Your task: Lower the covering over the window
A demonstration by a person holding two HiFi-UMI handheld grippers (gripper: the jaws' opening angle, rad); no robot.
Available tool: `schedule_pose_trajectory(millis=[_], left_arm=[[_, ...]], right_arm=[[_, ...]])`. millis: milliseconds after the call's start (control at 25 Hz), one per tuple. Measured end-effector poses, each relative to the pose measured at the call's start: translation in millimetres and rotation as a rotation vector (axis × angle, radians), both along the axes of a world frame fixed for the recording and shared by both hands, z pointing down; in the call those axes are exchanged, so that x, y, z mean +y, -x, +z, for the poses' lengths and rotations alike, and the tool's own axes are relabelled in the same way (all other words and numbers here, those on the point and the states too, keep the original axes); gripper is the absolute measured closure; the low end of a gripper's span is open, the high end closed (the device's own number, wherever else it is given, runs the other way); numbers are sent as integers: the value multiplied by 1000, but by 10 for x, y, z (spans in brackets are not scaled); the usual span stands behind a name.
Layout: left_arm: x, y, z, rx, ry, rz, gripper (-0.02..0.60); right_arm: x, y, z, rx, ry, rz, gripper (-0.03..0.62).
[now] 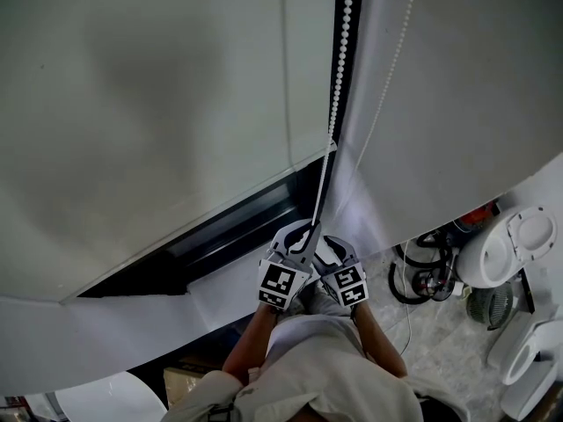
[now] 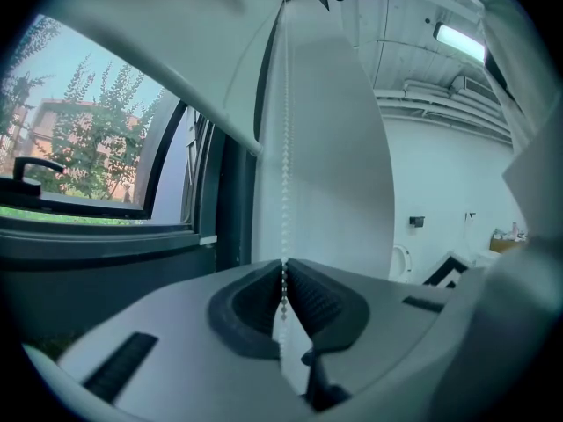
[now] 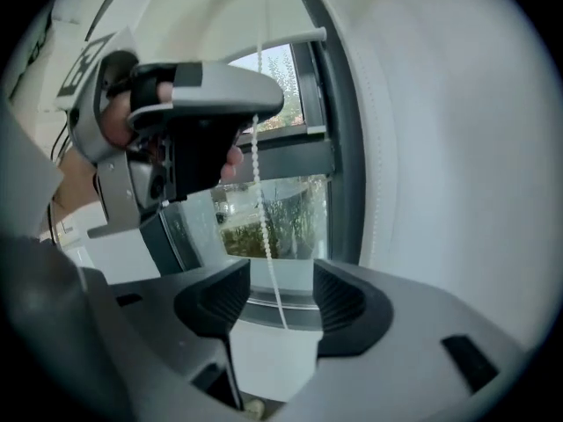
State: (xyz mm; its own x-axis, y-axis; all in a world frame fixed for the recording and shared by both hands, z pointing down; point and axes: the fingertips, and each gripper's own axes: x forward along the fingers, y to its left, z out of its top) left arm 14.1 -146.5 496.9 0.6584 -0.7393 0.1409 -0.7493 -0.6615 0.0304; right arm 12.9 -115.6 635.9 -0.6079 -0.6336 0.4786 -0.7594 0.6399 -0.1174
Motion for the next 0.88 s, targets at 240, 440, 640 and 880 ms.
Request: schedule_pose_trajectory(millis=[240,440,640,880], left_arm=[[-2,-4,16,4,-1,5,560],[-7,17,-8,8,-1,5,560],[-5,-4,1,9,-3,13,560],[17,-47,-2,6,-7,23,560]], right_arm=[[29,-206,-577,-7,-78,50,376],[47,-371,-1203,-64,-172,105,398],[-27,-340,-1747,-86,-277,86,408],[-168,-208,-2389,-118,-412,39,427]])
